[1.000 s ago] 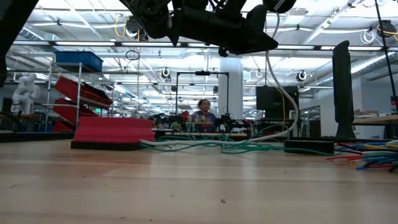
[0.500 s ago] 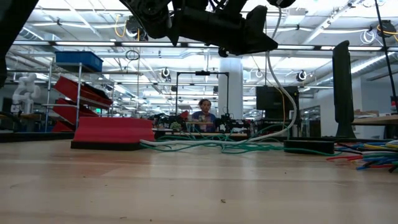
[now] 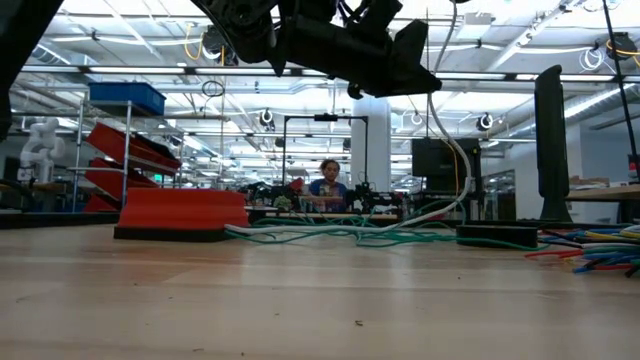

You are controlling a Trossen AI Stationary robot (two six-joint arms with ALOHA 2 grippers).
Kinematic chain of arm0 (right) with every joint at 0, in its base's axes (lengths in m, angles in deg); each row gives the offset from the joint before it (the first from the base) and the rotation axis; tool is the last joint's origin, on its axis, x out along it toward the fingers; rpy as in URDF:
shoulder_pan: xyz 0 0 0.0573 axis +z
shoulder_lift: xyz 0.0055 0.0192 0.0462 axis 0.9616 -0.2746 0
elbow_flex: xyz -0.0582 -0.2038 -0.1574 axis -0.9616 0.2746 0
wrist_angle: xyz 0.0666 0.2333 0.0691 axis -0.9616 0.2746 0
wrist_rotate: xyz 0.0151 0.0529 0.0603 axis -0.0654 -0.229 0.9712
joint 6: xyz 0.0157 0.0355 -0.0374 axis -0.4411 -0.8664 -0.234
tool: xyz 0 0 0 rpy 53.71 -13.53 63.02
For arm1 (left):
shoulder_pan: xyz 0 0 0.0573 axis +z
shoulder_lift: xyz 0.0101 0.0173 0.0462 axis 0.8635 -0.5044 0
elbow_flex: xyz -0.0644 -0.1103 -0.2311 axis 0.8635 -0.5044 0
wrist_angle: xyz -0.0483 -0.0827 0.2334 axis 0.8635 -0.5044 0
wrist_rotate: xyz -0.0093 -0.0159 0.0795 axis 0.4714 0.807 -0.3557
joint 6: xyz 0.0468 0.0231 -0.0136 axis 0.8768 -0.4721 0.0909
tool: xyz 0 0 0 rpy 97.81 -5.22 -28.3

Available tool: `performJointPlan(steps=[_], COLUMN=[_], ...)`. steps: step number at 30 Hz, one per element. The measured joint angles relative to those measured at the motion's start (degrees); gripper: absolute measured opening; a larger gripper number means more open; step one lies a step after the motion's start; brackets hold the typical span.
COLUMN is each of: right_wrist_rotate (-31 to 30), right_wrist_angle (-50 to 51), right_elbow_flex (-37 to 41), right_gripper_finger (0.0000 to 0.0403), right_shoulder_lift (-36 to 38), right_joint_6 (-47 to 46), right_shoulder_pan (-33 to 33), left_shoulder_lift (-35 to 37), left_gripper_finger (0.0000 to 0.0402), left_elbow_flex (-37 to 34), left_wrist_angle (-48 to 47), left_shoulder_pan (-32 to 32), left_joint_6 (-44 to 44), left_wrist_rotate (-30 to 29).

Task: Coiling cords
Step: Coil the white wire cable on the spool

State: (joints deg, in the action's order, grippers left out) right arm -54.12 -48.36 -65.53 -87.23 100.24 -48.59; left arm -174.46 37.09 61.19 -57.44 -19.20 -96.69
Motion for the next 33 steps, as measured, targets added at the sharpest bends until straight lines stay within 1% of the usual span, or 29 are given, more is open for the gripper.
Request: performJointPlan(steps=[3,4,8,14,18,20,23,25,28,33], right_wrist_rotate=[-1.16,-1.60,-2.71,-2.86,-5.92,-6.26,-10.17,-11.54,-11.61,-11.63], right_wrist_angle=[0.96,1.99,7.05,16.44,24.50,27.80,31.65,35.87,43.76,59.91], right_elbow_flex=[0.00,0.00,0.00,0.00,0.00,0.00,-0.02,-0.02,-0.02,-0.02], right_gripper_finger=[0.0000,0.0000,0.0000,0.0000,0.0000,0.0000,0.0000,0.0000,0.0000,0.0000], right_shoulder_lift=[-0.02,-0.02,-0.11,-1.78,-2.76,-2.78,-2.67,-2.63,-2.62,-2.65], right_joint_6=[-0.31,-0.98,-5.42,-14.80,-20.42,-22.83,-23.53,-25.35,-31.54,-47.60], right_shoulder_pan=[0.00,0.00,-0.17,-2.45,-3.42,-3.41,-3.34,-3.37,-3.39,-3.39], left_shoulder_lift=[0.00,0.00,0.00,0.00,0.00,0.00,0.00,0.00,0.83,2.29], left_gripper_finger=[0.0016,0.0012,0.0006,0.0003,0.0002,0.0002,0.0001,0.0001,0.0001,0.0000], left_elbow_flex=[0.00,0.00,0.15,2.59,2.71,2.75,2.75,2.75,2.75,2.82], left_wrist_angle=[0.00,0.06,0.07,-2.75,-3.26,-4.24,-5.57,-5.40,-5.40,-5.57], left_shoulder_pan=[0.06,0.06,0.08,0.04,-1.26,-1.76,-2.31,-2.75,-3.53,-3.94], left_joint_6=[1.12,1.28,1.34,1.66,2.88,2.94,3.08,3.50,4.58,6.51], left_wrist_rotate=[1.02,1.38,1.59,2.96,3.15,3.19,3.28,3.17,3.18,2.35])
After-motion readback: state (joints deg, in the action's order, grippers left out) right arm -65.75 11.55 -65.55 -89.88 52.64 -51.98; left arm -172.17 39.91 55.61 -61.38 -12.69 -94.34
